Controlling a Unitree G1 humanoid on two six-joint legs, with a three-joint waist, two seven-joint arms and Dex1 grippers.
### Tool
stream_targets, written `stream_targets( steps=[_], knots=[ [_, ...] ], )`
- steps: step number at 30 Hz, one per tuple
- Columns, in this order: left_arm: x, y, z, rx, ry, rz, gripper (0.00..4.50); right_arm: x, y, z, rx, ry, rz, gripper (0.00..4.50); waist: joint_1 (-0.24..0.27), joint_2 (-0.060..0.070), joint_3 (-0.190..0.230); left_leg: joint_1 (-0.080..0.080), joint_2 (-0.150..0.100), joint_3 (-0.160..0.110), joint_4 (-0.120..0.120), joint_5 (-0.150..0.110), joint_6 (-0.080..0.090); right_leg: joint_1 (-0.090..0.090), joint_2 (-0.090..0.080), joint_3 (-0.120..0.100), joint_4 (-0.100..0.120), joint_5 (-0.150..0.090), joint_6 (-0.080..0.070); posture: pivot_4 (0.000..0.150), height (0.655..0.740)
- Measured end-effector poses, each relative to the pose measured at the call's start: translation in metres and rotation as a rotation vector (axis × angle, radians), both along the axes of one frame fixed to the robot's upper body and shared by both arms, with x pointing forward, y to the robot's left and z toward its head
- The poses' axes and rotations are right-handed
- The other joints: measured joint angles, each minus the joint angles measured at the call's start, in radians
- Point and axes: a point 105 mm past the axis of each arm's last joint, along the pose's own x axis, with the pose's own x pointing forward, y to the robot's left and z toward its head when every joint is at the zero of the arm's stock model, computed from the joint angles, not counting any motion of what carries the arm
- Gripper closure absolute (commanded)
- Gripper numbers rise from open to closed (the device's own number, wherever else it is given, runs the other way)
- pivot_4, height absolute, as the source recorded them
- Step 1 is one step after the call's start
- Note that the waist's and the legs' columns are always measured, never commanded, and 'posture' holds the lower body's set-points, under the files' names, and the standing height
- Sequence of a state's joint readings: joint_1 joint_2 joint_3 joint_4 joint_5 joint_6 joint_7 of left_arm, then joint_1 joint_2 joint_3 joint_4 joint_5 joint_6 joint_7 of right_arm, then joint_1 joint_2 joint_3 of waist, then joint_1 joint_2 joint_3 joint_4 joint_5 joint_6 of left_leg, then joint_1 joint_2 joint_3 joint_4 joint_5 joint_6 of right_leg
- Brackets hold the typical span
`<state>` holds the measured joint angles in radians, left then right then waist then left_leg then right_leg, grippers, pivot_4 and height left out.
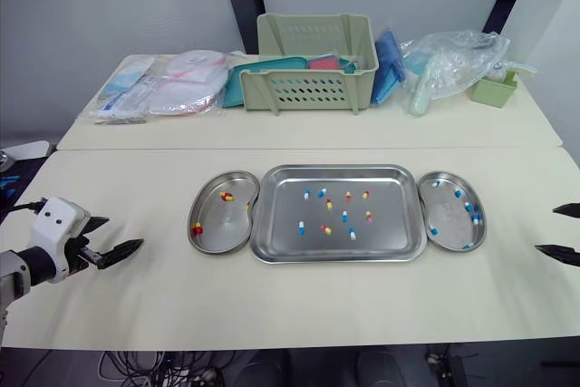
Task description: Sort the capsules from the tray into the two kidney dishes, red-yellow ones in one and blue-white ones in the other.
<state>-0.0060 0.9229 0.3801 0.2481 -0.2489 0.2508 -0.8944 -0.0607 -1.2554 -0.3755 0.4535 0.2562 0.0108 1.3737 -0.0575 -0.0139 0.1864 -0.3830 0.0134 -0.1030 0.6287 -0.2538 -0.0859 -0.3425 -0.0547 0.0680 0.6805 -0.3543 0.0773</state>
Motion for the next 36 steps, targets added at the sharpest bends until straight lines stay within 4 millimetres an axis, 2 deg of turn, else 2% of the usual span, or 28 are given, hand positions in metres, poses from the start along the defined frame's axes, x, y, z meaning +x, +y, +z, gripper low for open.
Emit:
stream_targets(
  steps=[6, 14, 20, 23, 33, 36],
  knots=[
    [-0.001, 0.004, 0.002, 0.015, 0.026, 0.016, 0.02, 0.001, -0.014, 0.0, 0.017, -0.019, -0.05, 0.0, 0.0, 0.0, 0.0, 0.0, 0.0, 0.0, 0.0, 0.0, 0.0, 0.0, 0.0, 0.0, 0.0, 0.0, 0.0, 0.15, 0.74],
    [-0.003, 0.001, 0.003, 0.008, 0.036, -0.023, 0.02, 0.001, -0.018, -0.005, -0.001, -0.013, -0.045, 0.0, -0.001, 0.0, 0.0, 0.0, 0.0, 0.0, 0.0, 0.0, 0.0, 0.0, 0.0, 0.0, 0.0, 0.0, 0.0, 0.15, 0.74],
    [-0.01, 0.0, -0.003, -0.014, 0.062, -0.029, 0.02, -0.001, -0.018, -0.008, 0.002, -0.001, -0.042, 0.0, -0.001, 0.0, 0.0, 0.0, 0.0, 0.0, 0.0, 0.0, 0.0, 0.0, 0.0, 0.0, 0.0, 0.0, 0.0, 0.15, 0.74],
    [-0.012, -0.002, 0.0, -0.081, 0.069, -0.035, 0.02, -0.001, -0.016, -0.008, 0.034, -0.001, -0.045, 0.0, -0.001, 0.0, 0.0, 0.0, 0.0, 0.0, 0.0, 0.0, 0.0, 0.0, 0.0, 0.0, 0.001, 0.0, 0.0, 0.15, 0.74],
    [-0.015, -0.003, -0.004, -0.087, 0.087, -0.048, 0.02, 0.004, -0.01, -0.005, 0.037, -0.024, -0.034, 0.0, -0.001, 0.0, 0.0, 0.0, 0.0, 0.0, 0.0, 0.0, 0.0, 0.0, 0.0, 0.0, 0.001, 0.0, 0.0, 0.15, 0.74],
    [-0.018, -0.009, -0.005, -0.095, 0.095, -0.075, 0.02, 0.006, -0.006, -0.004, 0.037, -0.028, -0.024, 0.0, -0.002, 0.001, 0.0, 0.0, 0.0, 0.0, 0.0, 0.0, 0.0, 0.0, 0.0, 0.0, 0.001, 0.0, 0.0, 0.15, 0.74]
  ],
)
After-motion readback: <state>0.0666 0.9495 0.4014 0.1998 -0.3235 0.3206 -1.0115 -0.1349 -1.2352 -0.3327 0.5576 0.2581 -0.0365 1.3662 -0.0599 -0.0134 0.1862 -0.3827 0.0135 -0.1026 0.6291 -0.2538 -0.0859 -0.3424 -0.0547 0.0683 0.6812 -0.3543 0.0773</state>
